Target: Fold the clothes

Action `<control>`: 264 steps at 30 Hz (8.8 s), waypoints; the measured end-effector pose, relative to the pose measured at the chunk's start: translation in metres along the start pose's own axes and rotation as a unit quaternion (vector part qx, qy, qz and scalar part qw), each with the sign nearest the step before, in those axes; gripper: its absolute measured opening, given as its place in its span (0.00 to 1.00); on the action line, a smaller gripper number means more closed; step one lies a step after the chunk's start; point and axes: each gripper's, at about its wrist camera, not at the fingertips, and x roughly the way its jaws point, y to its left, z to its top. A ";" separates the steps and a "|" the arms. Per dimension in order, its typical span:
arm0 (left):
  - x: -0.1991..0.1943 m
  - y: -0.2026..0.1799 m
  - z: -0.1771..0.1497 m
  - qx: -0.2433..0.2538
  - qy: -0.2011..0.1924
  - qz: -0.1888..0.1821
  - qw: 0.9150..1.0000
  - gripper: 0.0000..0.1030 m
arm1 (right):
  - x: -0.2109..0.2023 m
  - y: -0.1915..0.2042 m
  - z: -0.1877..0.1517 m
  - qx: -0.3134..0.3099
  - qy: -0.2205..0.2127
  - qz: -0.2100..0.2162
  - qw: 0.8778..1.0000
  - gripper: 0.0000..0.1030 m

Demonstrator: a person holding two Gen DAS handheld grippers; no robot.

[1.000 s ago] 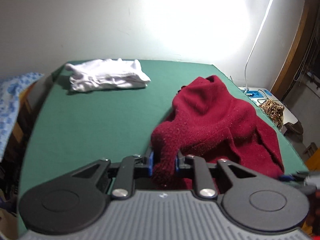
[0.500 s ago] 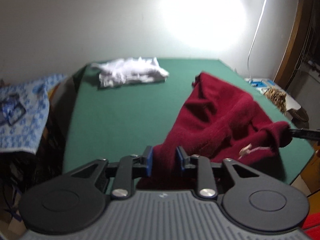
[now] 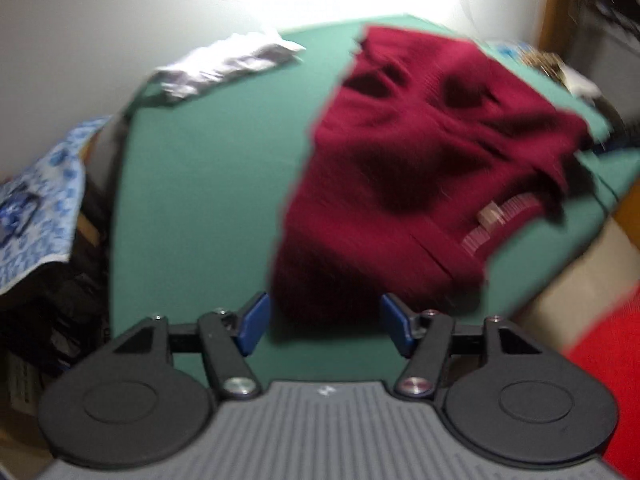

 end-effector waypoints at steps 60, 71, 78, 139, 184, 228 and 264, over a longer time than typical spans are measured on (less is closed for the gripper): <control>-0.015 -0.028 0.007 -0.312 -0.140 0.003 0.940 0.04 | -0.020 0.019 0.032 -0.041 -0.057 0.196 0.978 0.16; -0.019 -0.040 0.013 -0.282 -0.132 0.070 0.948 0.04 | -0.012 0.025 0.039 -0.061 -0.045 0.195 0.978 0.16; -0.036 -0.040 0.021 -0.286 -0.145 0.080 0.944 0.04 | -0.012 0.020 0.047 -0.044 -0.040 0.208 0.976 0.16; -0.074 0.059 0.342 -0.127 -0.342 0.133 0.922 0.07 | -0.090 0.113 0.256 -0.084 -0.360 0.179 0.912 0.15; 0.067 0.023 0.076 -0.237 -0.010 0.087 0.968 0.20 | 0.067 -0.031 0.042 -0.192 -0.065 0.032 0.979 0.47; 0.071 0.065 0.120 -0.112 -0.028 0.056 0.992 0.08 | 0.067 -0.046 0.068 -0.068 -0.071 -0.112 0.989 0.09; 0.119 0.292 0.281 -0.167 -0.077 0.258 0.948 0.20 | 0.113 -0.042 0.341 -0.066 -0.214 -0.343 0.912 0.27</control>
